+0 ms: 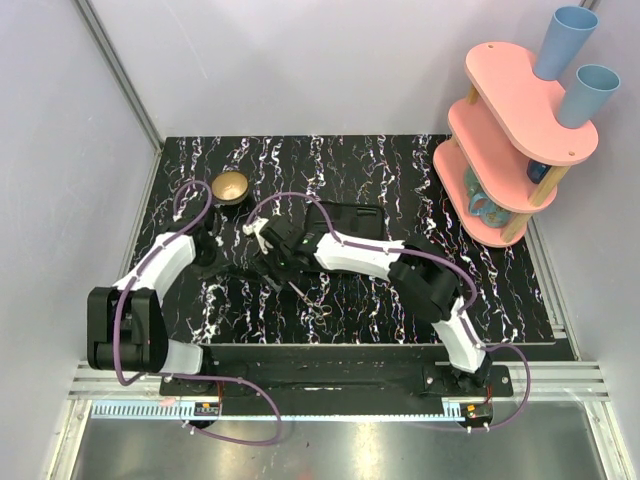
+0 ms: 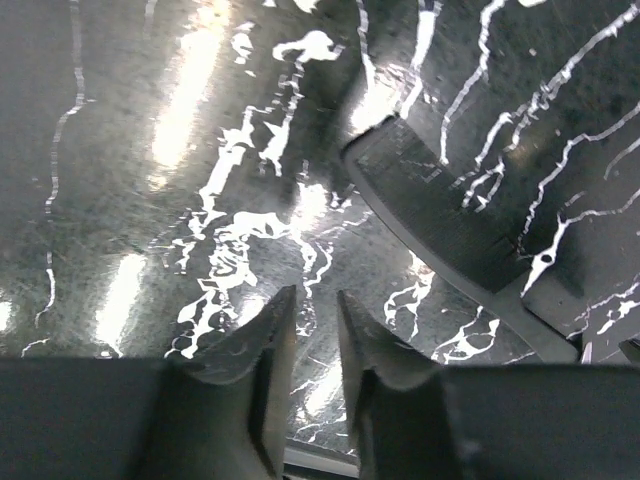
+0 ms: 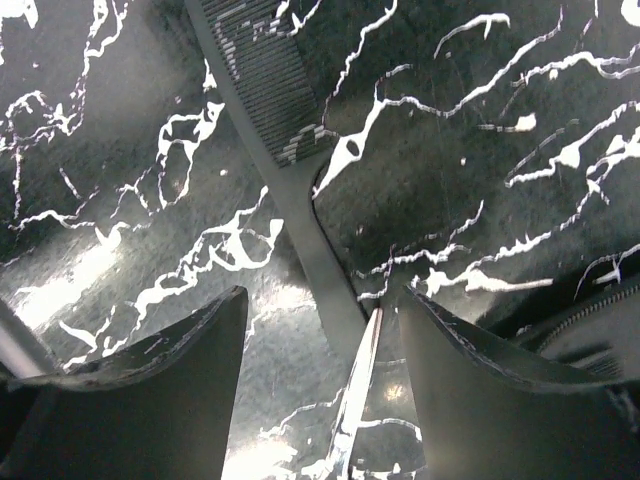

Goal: Sort the hair-cutting tools
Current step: Pick up the comb at the center of the board.

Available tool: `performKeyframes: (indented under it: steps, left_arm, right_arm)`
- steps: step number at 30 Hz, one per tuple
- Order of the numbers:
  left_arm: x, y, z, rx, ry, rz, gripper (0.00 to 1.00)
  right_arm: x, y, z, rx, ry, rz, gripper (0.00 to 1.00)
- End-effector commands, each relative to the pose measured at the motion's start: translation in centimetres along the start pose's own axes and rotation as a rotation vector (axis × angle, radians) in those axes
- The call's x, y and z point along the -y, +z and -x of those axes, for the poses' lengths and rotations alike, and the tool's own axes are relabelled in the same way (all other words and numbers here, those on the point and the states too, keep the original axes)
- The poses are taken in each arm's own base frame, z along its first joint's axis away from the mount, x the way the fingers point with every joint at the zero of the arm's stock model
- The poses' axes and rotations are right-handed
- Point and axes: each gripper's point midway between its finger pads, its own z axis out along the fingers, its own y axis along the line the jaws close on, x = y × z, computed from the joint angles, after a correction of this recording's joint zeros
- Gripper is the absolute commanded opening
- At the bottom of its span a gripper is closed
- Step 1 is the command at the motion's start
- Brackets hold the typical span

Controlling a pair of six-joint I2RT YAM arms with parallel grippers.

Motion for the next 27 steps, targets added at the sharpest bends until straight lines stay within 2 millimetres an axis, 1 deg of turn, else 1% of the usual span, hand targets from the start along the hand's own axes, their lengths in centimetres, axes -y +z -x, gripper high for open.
performKeyframes:
  steps: [1,2,5,6,7,8,9,10,11,12,14,15,16,18,20,21,24,26,27]
  left_arm:
    - [-0.5,-1.5,2.7,0.077,-0.032,-0.04,0.3]
    - [-1.0,-1.4,2.9,0.078,-0.047,-0.038,0.33]
    - [-1.4,-1.4,3.5,0.09,-0.069,-0.051,0.36]
    - [-1.5,-1.5,3.6,0.095,-0.076,-0.054,0.38]
    - [-1.6,-1.5,3.8,0.101,-0.083,-0.06,0.4]
    - [-1.8,-1.4,3.8,0.103,-0.092,-0.06,0.43]
    - [-1.8,-1.5,3.9,0.107,-0.095,-0.062,0.46]
    - [-1.9,-1.5,4.0,0.111,-0.103,-0.069,0.48]
    - [-2.0,-1.5,4.0,0.112,-0.109,-0.07,0.52]
    - [-2.0,-1.5,4.2,0.117,-0.111,-0.073,0.54]
    - [-2.0,-1.4,4.2,0.115,-0.114,-0.084,0.58]
    - [-1.9,-1.4,4.3,0.119,-0.115,-0.09,0.61]
    - [-1.9,-1.4,4.3,0.119,-0.116,-0.097,0.63]
    - [-1.8,-1.3,4.3,0.12,-0.116,-0.102,0.68]
    - [-1.9,-1.2,4.3,0.118,-0.12,-0.106,0.7]
    - [-1.8,-1.3,4.3,0.12,-0.12,-0.108,0.71]
    - [-1.9,-1.4,4.4,0.126,-0.124,-0.111,0.74]
    - [-2.1,-1.5,4.5,0.132,-0.135,-0.107,0.77]
    - [-2.1,-1.5,4.6,0.138,-0.137,-0.105,0.78]
  right_arm:
    - [0.8,0.8,0.9,-0.012,-0.11,-0.054,0.7]
    - [0.7,1.0,0.9,-0.017,-0.116,-0.053,0.7]
    - [0.8,1.6,0.8,-0.052,-0.153,-0.053,0.7]
    - [0.8,1.9,0.4,-0.076,-0.156,-0.048,0.68]
    - [0.6,2.1,0.1,-0.091,-0.156,-0.037,0.68]
    - [0.3,2.0,0.3,-0.094,-0.164,-0.028,0.67]
    - [0.1,2.2,-0.8,-0.139,-0.166,-0.022,0.66]
    - [-0.2,2.2,-1.1,-0.155,-0.168,-0.009,0.63]
    - [-0.3,2.3,-1.5,-0.172,-0.171,-0.008,0.61]
    - [-0.4,2.3,-2.3,-0.204,-0.173,-0.009,0.59]
    - [-0.7,2.2,-3.2,-0.244,-0.172,-0.009,0.54]
    - [-0.7,2.0,-4.0,-0.279,-0.172,-0.014,0.52]
    - [-1.1,1.9,-4.5,-0.295,-0.178,-0.013,0.51]
    - [-1.1,1.6,-5.7,-0.339,-0.176,-0.02,0.49]
    - [-1.4,1.5,-6.5,-0.361,-0.173,-0.03,0.46]
    - [-1.4,1.3,-7.3,-0.385,-0.169,-0.034,0.45]
    - [-1.0,1.3,-8.6,-0.426,-0.167,-0.062,0.39]
    - [-0.7,1.4,-8.9,-0.437,-0.145,-0.095,0.37]
    - [-0.5,1.6,-9.4,-0.458,-0.144,-0.106,0.37]
